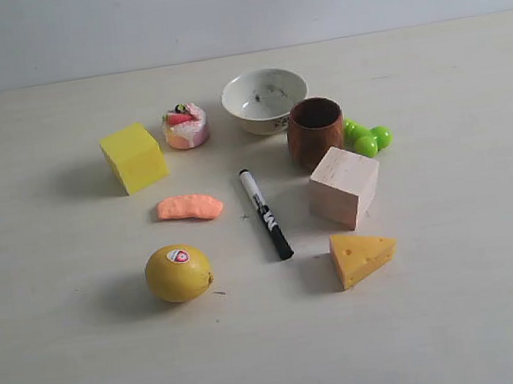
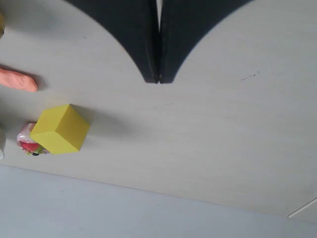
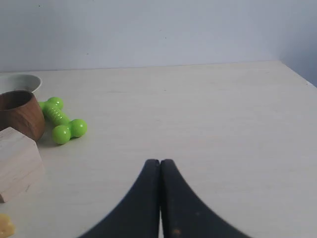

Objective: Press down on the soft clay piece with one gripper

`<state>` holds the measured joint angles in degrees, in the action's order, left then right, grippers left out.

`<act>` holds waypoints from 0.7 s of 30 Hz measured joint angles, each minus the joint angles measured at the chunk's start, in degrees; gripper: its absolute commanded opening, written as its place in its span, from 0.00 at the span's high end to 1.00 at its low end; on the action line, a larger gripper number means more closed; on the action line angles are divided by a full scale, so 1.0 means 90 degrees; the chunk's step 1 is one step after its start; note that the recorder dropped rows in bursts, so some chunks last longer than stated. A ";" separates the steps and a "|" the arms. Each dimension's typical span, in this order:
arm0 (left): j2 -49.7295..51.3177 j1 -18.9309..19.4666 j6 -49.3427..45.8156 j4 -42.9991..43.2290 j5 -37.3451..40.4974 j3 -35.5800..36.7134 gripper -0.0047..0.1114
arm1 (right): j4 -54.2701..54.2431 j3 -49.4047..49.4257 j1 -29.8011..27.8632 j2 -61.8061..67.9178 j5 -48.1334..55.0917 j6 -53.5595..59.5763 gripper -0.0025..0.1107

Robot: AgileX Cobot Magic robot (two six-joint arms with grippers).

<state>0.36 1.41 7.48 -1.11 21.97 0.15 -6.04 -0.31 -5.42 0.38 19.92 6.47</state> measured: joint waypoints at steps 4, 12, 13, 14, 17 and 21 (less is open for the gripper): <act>0.0000 0.0000 0.0000 0.0000 0.0000 0.0000 0.96 | 0.0000 0.0000 0.0000 0.0000 0.0000 0.0000 0.98; 0.0000 0.0000 0.0000 0.0000 0.0000 0.0000 0.96 | 0.0000 0.0000 0.0000 0.0000 0.0000 0.0000 0.98; 0.0000 0.0000 0.0000 0.0000 0.0000 0.0000 0.96 | 0.0000 0.0000 0.0000 0.0000 0.0000 0.0000 0.98; 0.0000 0.0000 0.0000 0.0000 0.0000 0.0000 0.96 | 0.0000 0.0000 0.0000 0.0000 0.0000 0.0000 0.98; 0.0000 0.0000 0.0000 0.0000 0.0000 0.0000 0.96 | 0.0000 0.0000 0.0000 0.0000 0.0000 0.0000 0.98; 0.0000 0.0000 -0.0107 0.0161 -0.0032 0.0000 0.96 | 0.0000 0.0000 0.0000 0.0000 0.0000 0.0000 0.98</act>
<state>0.36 1.41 6.52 0.33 21.68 0.15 -6.04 -0.31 -5.42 0.38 19.92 6.47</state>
